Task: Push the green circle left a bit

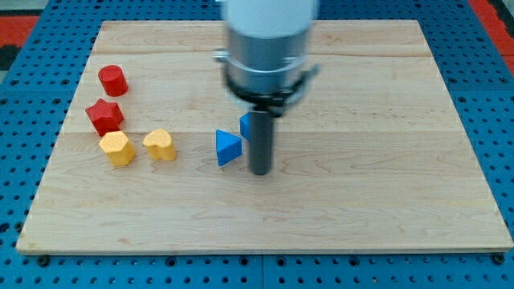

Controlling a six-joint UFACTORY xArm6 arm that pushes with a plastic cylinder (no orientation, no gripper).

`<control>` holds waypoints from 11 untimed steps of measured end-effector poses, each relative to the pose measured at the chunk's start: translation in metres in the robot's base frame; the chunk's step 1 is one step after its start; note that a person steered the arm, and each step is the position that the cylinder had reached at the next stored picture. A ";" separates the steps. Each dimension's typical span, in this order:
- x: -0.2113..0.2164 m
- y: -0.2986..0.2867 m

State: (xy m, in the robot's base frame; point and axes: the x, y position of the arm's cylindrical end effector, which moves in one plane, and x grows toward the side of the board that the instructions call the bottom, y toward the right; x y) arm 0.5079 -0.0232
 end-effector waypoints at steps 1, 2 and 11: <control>-0.010 -0.026; -0.010 -0.030; -0.169 0.177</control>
